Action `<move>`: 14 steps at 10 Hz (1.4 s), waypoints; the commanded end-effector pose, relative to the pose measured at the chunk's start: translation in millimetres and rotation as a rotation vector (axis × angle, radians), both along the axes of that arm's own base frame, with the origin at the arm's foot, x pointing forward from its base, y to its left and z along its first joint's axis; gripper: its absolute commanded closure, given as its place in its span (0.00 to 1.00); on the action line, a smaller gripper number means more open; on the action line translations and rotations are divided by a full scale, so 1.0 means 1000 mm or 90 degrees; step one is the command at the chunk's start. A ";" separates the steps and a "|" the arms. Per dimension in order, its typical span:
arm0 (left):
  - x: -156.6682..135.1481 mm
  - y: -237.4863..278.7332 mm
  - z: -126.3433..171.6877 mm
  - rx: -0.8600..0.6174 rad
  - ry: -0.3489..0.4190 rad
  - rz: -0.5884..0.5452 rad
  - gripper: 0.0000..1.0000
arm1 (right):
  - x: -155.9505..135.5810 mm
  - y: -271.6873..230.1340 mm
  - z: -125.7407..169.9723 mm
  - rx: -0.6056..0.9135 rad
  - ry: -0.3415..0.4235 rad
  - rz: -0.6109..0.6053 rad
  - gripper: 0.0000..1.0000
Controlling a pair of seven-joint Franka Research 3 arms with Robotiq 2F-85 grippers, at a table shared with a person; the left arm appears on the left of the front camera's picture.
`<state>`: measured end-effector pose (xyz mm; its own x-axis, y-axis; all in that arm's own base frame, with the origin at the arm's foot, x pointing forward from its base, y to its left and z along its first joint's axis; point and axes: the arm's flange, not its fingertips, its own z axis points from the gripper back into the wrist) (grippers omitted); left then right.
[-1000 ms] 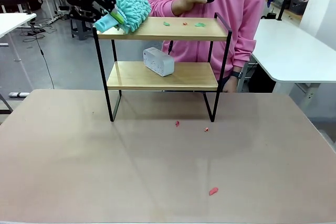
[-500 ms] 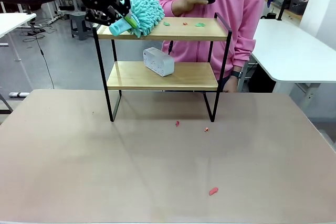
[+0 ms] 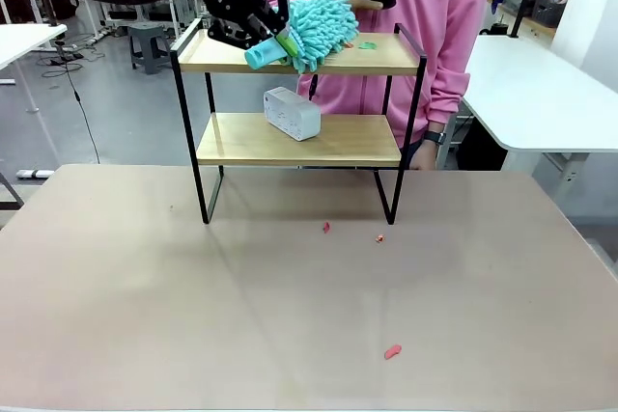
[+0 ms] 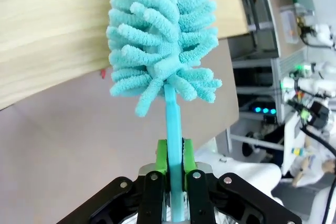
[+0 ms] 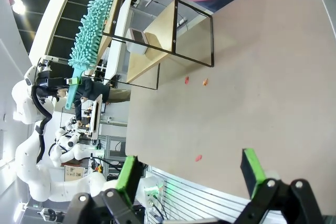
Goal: Clean the shelf.
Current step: Clean the remaining tier of the Shelf with the Duster once objects are removed.
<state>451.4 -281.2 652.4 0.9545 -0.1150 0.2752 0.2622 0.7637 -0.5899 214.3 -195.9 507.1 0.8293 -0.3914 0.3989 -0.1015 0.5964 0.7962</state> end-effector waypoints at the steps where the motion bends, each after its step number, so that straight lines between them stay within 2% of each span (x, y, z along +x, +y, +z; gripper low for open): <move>1: 0.003 0.011 0.006 0.000 0.010 -0.078 0.88 | 0.002 0.000 0.002 0.000 -0.019 0.005 0.00; 4: 0.002 0.034 0.008 0.005 0.031 -0.189 0.88 | 0.002 0.000 0.002 0.000 -0.019 0.005 0.00; 9: -0.011 0.089 0.024 -0.043 0.147 -0.466 0.88 | 0.002 0.000 0.002 0.000 -0.019 0.005 0.00; 10: -0.016 0.101 0.029 -0.051 0.141 -0.487 0.88 | 0.002 0.000 0.002 0.000 -0.019 0.005 0.00; 12: -0.023 0.118 0.034 -0.071 0.122 -0.471 0.88 | 0.002 0.000 0.002 0.000 -0.019 0.005 0.00; 14: -0.027 0.129 0.032 -0.097 0.125 -0.469 0.88 | 0.002 0.000 0.002 0.000 -0.019 0.005 0.00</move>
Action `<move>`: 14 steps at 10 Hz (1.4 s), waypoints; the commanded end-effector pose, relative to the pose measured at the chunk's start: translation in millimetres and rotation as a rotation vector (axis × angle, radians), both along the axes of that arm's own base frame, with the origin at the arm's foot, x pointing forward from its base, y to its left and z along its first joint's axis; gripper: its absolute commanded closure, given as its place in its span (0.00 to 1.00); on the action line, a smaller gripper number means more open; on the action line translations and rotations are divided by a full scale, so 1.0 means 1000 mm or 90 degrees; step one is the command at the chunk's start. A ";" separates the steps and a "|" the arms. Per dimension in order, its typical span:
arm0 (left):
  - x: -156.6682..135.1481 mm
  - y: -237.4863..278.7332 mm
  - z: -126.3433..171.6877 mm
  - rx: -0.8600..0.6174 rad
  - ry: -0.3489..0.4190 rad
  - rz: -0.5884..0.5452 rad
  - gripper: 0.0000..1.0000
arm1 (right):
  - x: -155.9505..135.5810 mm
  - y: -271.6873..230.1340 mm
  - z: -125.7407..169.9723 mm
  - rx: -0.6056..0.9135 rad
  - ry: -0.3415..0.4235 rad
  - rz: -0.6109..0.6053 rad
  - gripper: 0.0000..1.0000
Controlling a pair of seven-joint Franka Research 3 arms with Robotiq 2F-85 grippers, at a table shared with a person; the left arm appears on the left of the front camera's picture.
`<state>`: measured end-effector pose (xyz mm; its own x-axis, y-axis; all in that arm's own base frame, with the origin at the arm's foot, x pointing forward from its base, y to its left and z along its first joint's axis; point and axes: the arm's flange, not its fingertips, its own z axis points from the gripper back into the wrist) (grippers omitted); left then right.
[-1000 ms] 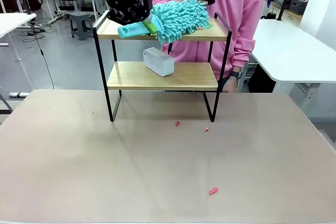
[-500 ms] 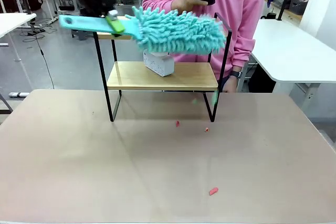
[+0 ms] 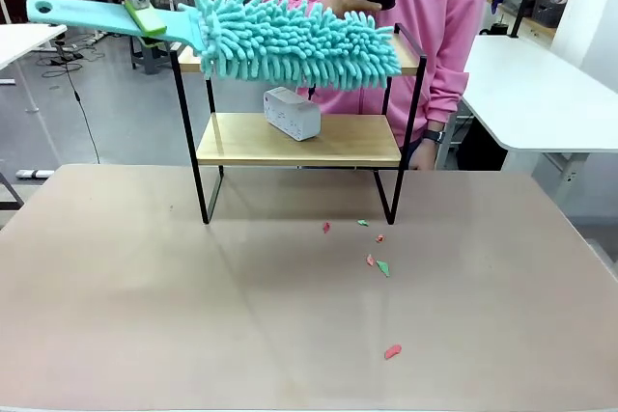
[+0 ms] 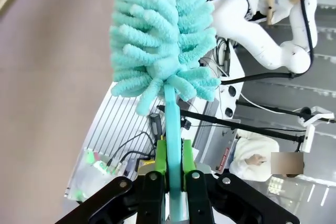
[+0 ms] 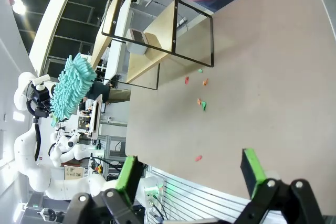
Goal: Clean the shelf.
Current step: Clean the remaining tier of the Shelf with the Duster once objects are removed.
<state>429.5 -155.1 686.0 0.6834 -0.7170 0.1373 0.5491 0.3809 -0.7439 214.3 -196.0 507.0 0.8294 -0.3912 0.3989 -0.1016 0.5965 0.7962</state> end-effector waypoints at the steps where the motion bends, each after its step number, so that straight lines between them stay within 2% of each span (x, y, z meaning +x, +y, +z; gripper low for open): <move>1: -0.008 0.013 -0.001 -0.042 0.003 0.015 0.88 | 0.002 0.000 0.002 0.000 -0.019 0.005 0.00; 3: -0.022 0.063 0.011 -0.084 -0.003 0.068 0.88 | 0.002 0.000 0.002 0.000 -0.019 0.005 0.00; 5: -0.054 0.154 0.027 -0.196 -0.006 0.163 0.88 | 0.002 0.000 0.002 0.000 -0.019 0.005 0.00; 7: -0.090 0.244 0.014 -0.309 -0.027 0.358 0.88 | 0.002 0.000 0.002 0.000 -0.019 0.005 0.00; 8: -0.103 0.277 -0.007 -0.346 -0.023 0.491 0.88 | 0.002 0.000 0.002 0.000 -0.019 0.005 0.00; 9: -0.111 0.305 -0.033 -0.380 0.011 0.620 0.88 | 0.002 0.000 0.002 0.000 -0.019 0.005 0.00; 10: -0.117 0.327 -0.064 -0.433 0.071 0.693 0.88 | 0.002 0.000 0.002 0.000 -0.019 0.005 0.00; 11: -0.107 0.341 -0.090 -0.434 0.107 0.793 0.88 | 0.002 0.000 0.002 0.000 -0.019 0.005 0.00; 12: -0.085 0.338 -0.113 -0.434 0.132 0.834 0.88 | 0.002 0.000 0.002 0.000 -0.019 0.005 0.00; 13: -0.057 0.322 -0.135 -0.349 0.098 0.937 0.88 | 0.002 0.000 0.002 0.000 -0.019 0.005 0.00; 14: -0.028 0.299 -0.151 -0.298 0.142 0.915 0.88 | 0.002 0.000 0.002 0.000 -0.019 0.005 0.00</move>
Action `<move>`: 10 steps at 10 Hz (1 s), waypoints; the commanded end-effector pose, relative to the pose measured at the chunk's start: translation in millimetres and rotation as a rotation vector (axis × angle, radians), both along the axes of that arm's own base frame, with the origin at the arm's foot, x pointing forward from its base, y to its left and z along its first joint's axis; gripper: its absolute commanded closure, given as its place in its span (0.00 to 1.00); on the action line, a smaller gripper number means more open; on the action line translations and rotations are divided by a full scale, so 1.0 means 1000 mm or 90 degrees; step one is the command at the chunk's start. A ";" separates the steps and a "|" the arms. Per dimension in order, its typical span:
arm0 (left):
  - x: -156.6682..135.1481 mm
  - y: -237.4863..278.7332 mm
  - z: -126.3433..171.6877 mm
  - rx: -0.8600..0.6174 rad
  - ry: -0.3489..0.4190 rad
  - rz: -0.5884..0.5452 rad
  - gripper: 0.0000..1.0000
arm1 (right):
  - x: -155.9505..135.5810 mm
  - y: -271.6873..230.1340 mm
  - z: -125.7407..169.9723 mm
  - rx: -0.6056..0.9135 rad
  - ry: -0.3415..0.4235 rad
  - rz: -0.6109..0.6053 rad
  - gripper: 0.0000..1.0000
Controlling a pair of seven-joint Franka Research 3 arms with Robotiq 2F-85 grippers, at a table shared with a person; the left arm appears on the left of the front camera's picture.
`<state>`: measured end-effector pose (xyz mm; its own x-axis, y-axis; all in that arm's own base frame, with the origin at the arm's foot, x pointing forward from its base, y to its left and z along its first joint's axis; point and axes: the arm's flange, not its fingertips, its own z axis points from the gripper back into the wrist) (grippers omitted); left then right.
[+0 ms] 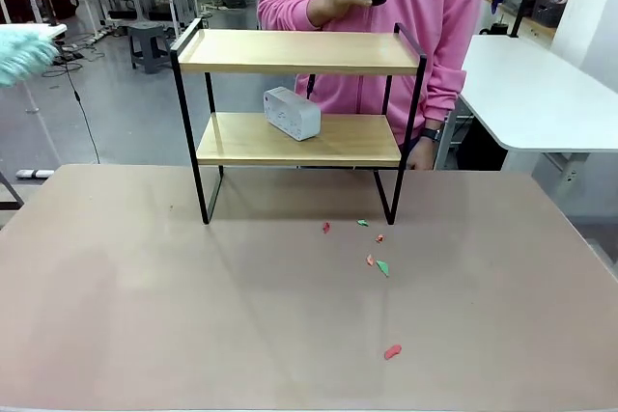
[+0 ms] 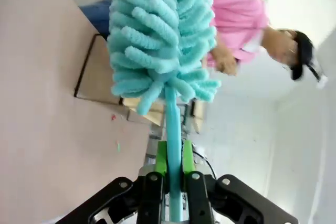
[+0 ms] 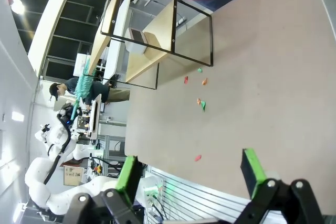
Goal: Clean the shelf.
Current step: Clean the remaining tier of the Shelf with the Duster once objects are removed.
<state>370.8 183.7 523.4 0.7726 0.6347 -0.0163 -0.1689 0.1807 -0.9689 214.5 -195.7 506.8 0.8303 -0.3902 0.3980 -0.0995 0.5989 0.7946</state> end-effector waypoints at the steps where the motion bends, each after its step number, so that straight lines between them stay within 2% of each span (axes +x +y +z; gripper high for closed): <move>1: -0.029 0.026 0.018 -0.025 -0.032 -0.042 0.88 | 0.002 0.000 0.002 0.002 -0.021 0.005 0.00; 10: -0.029 0.026 0.018 -0.025 -0.032 -0.042 0.88 | 0.002 0.000 0.002 0.002 -0.021 0.005 0.00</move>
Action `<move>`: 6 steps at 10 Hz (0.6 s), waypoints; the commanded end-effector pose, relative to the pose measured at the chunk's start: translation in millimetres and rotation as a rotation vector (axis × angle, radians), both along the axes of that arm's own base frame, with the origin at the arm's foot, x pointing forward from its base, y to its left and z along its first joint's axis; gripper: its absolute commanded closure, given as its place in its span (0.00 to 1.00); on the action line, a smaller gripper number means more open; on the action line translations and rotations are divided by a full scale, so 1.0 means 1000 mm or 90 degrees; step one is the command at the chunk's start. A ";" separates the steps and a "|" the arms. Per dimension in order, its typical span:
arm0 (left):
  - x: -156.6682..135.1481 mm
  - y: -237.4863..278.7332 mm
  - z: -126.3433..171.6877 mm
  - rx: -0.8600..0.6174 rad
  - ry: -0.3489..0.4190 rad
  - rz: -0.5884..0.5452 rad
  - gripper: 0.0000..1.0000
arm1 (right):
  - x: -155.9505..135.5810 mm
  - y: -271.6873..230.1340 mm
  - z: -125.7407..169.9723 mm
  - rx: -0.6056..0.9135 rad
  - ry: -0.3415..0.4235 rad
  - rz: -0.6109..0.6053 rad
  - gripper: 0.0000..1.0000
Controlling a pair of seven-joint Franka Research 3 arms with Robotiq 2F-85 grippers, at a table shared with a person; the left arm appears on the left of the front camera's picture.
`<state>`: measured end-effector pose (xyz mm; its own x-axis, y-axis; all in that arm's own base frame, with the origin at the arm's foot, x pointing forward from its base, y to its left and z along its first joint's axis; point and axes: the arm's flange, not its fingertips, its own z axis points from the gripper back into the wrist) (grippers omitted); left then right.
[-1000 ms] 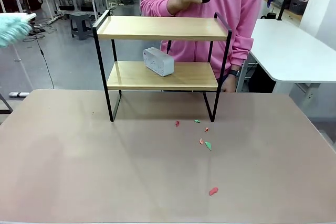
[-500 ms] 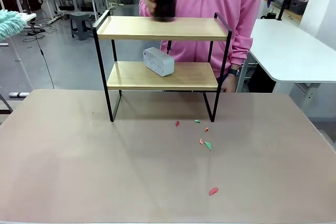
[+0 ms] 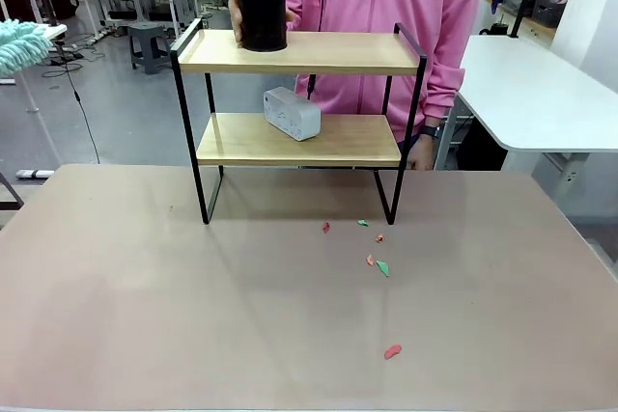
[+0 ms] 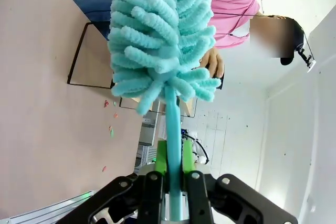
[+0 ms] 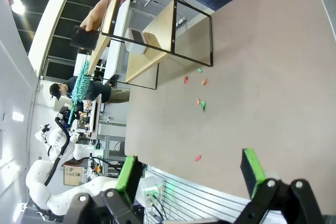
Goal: Clean the shelf.
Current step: Hand the Duster back to the human.
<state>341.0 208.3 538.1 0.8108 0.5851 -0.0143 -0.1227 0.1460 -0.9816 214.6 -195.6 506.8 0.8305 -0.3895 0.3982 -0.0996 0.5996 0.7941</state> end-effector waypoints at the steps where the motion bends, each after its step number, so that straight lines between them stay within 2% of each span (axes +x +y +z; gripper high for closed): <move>1: 0.001 0.001 0.003 0.003 -0.009 -0.003 0.88 | 0.001 0.000 0.002 0.003 -0.021 0.005 0.00; 6: 0.001 0.001 0.003 0.003 -0.009 -0.003 0.88 | 0.001 0.000 0.002 0.003 -0.021 0.005 0.00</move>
<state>341.0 208.3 538.1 0.8108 0.5852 -0.0143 -0.1227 0.1460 -0.9816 214.6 -195.6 506.8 0.8305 -0.3894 0.3983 -0.0997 0.5997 0.7940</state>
